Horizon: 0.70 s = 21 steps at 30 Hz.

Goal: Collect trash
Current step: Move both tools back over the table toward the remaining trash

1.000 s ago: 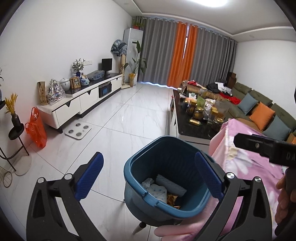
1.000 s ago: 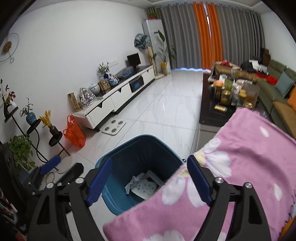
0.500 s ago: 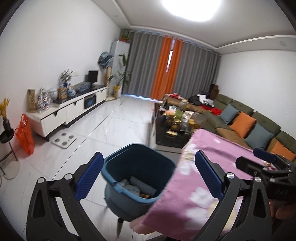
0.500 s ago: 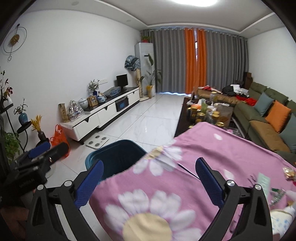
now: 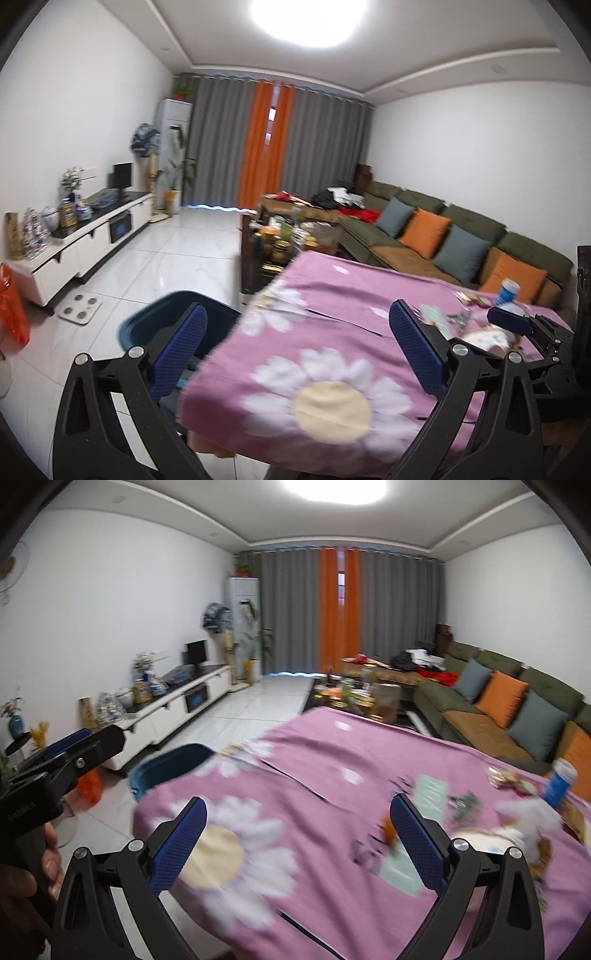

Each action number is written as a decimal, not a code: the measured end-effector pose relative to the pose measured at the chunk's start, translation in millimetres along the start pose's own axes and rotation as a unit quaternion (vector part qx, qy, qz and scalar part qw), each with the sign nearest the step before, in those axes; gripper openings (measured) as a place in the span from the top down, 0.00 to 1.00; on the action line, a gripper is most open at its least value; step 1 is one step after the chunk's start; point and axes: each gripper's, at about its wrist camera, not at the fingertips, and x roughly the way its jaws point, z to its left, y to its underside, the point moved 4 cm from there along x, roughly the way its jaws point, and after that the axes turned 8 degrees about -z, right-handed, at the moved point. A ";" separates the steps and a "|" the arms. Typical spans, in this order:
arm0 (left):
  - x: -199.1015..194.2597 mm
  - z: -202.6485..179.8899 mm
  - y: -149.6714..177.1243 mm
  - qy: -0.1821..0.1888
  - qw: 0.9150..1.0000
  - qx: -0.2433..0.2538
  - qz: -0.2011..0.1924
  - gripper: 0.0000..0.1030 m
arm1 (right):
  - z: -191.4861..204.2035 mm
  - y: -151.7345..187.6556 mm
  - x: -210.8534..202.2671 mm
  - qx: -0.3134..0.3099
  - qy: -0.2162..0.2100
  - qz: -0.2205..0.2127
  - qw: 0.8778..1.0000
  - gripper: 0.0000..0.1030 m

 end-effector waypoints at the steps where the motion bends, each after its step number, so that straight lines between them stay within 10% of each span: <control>1: 1.3 -4.9 0.6 0.007 1.000 0.001 0.002 0.06 | -4.9 2.3 -4.0 0.002 0.005 -0.003 1.000 0.07; 21: 18.3 -125.3 51.7 0.164 0.982 0.064 0.069 0.06 | -111.5 77.4 -86.3 0.043 0.165 0.025 0.985 0.07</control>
